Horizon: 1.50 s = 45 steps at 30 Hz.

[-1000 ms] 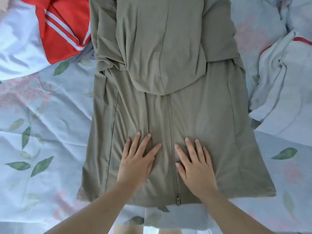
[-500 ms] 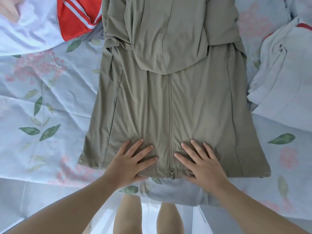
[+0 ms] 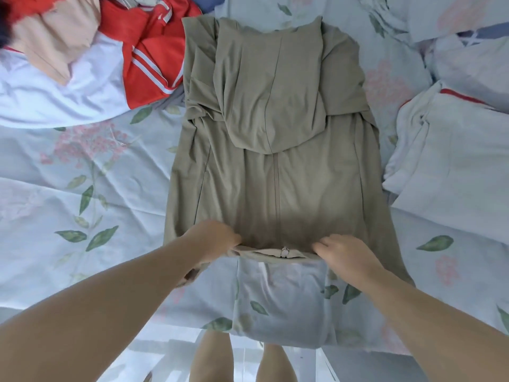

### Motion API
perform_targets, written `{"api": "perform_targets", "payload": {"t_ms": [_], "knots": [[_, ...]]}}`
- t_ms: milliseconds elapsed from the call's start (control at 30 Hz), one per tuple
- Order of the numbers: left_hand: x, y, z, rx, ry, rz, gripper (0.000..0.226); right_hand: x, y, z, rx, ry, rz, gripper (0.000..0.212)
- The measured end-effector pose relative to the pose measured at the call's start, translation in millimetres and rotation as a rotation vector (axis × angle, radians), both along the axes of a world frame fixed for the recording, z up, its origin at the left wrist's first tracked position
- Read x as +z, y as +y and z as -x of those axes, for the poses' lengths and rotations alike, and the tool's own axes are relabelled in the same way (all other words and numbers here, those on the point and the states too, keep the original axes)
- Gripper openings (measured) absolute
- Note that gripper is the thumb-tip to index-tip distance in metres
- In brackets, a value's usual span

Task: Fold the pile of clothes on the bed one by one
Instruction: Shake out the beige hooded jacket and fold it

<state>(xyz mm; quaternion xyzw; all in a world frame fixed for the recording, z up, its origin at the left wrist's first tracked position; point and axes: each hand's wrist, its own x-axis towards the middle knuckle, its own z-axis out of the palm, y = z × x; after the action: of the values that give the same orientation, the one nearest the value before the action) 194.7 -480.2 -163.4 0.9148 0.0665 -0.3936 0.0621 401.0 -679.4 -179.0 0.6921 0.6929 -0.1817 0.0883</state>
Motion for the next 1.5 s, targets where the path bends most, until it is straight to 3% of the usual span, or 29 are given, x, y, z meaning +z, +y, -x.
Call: {"api": "perform_targets", "payload": {"t_ms": [133,267,400,467,567,667,967,1067,1133,1200,1300,1400,1500], "knots": [[22,39,-35,0.065,-0.031,-0.225,0.029,28,39,-12,-0.196,-0.140,-0.041,0.044],[35,60,-59,0.388,0.002,-0.276,0.031,42,69,-13,-0.595,-0.203,0.110,0.008],[21,82,-65,1.061,-0.064,0.178,0.015,40,85,-15,-1.025,-0.057,0.256,0.016],[15,88,-65,1.267,-0.121,0.392,0.013,36,91,-20,-1.213,0.083,0.276,0.018],[10,97,-63,1.313,-0.241,0.486,0.015,33,102,-27,-1.539,0.365,0.225,0.023],[14,112,-67,1.127,-0.408,0.345,0.013,29,122,-35,-1.714,0.539,0.055,0.029],[64,209,-142,1.175,-0.906,0.041,0.021,81,236,-98,-1.174,0.226,-0.405,0.037],[72,242,-172,1.102,-1.056,0.051,0.047,87,280,-126,-0.893,0.147,-0.544,0.053],[66,242,-181,1.037,-0.857,0.034,0.078,84,291,-130,-0.793,0.108,-0.495,0.063],[47,225,-176,0.876,-0.590,-0.005,0.089,67,284,-122,-0.700,0.087,-0.374,0.069],[7,191,-155,0.581,-0.320,-0.027,0.100,27,261,-101,-0.514,0.109,-0.035,0.083],[-34,168,-135,0.465,-0.221,-0.091,0.109,-8,244,-97,-0.418,0.071,0.176,0.099],[-54,168,-131,0.410,-0.264,-0.144,0.107,-29,242,-105,-0.390,0.020,0.187,0.098]]}}
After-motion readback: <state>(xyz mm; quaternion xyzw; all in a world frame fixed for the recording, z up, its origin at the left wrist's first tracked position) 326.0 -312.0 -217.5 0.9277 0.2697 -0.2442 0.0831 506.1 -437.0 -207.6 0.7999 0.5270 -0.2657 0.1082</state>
